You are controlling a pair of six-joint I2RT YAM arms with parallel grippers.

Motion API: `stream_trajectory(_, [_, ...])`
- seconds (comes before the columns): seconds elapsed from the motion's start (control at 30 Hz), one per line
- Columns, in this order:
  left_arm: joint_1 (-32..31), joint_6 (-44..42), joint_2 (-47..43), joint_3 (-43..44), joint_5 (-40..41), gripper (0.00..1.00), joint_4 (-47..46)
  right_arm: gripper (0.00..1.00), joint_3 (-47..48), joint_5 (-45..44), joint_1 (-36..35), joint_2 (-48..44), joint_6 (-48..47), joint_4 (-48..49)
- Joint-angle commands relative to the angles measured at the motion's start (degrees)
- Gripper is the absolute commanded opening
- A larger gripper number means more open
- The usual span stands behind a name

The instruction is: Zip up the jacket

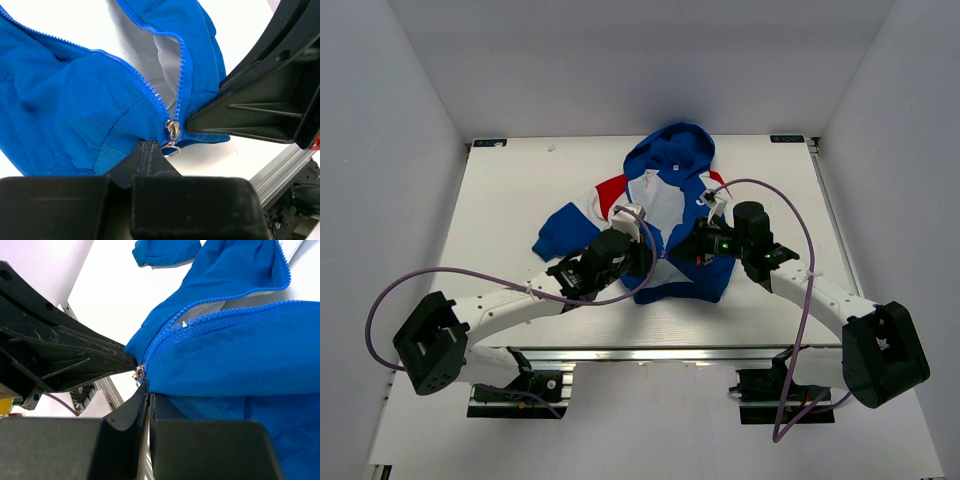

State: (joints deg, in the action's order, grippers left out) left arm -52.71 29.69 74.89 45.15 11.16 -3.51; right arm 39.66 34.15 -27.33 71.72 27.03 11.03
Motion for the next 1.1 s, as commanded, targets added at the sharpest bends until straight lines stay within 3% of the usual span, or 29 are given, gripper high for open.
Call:
stream_trajectory(0.0, [-0.4, -0.6, -2.6, 1.8, -1.0, 0.00, -0.9, 0.00, 1.7, -0.9, 0.2, -0.4, 0.2, 4.1])
stream_trajectory(0.6, [-0.4, 0.6, -3.4, 2.2, 1.7, 0.00, 1.8, 0.00, -0.4, 1.5, 0.2, -4.3, -5.8, -3.3])
stream_trajectory(1.07, [-0.5, 1.2, -3.5, 3.0, 1.8, 0.00, 1.7, 0.00, -1.2, 4.3, 0.2, -3.1, -6.2, -2.1])
